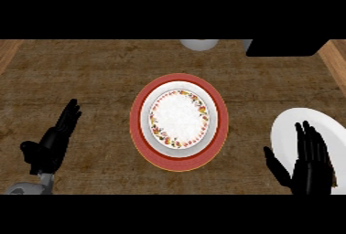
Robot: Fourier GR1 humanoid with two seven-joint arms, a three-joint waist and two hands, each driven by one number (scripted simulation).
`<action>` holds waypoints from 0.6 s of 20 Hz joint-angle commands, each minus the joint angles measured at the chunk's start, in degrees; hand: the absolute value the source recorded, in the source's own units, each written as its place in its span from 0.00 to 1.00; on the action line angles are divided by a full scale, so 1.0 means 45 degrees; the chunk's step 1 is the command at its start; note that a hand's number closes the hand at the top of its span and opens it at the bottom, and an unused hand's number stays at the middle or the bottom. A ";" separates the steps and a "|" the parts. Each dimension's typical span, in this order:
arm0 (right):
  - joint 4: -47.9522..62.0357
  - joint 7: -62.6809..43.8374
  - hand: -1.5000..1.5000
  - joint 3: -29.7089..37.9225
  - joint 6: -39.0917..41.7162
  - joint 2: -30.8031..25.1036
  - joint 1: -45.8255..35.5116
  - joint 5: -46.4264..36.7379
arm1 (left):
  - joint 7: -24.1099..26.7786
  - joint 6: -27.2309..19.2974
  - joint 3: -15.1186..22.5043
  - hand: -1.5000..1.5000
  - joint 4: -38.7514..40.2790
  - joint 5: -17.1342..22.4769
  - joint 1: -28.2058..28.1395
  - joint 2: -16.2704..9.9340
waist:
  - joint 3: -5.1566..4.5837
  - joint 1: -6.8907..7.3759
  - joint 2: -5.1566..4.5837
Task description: Pick the sweet potato from the plate and place it in the plate
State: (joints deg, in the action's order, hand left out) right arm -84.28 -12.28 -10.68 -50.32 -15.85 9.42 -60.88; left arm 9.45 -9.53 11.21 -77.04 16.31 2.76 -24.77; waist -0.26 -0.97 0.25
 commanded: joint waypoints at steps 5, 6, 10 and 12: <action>-0.2308 -0.4592 0.00 0.0633 0.5301 0.0799 0.1449 -0.4706 | -0.0035 0.0024 -0.0047 0.50 -0.0095 -0.0164 -0.0141 -0.0044 | -0.0024 0.0010 -0.0004; -0.2775 -0.4838 0.00 0.0621 0.6148 0.0583 0.1857 -0.4655 | -0.0052 -0.0151 -0.0053 0.50 0.0058 -0.0259 0.0129 0.0105 | -0.0025 -0.0115 -0.0014; -0.3771 -0.7186 0.00 -0.0236 0.9423 0.1885 0.1172 -0.6439 | 0.0233 0.0399 -0.0305 0.50 0.0401 0.0024 0.0187 0.0088 | 0.0002 0.0157 -0.0065; -0.5145 -0.7093 0.00 0.0103 1.0747 0.1476 0.1171 -0.5541 | 0.0628 -0.0240 0.0169 0.50 0.1152 -0.0779 0.0601 0.1017 | 0.0031 0.0068 -0.0064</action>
State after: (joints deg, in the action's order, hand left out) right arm -101.11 -39.30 -9.68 -13.54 -10.35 15.16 -84.27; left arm 10.49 -8.89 10.84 -75.14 15.29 3.76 -23.45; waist -0.27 -0.67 0.10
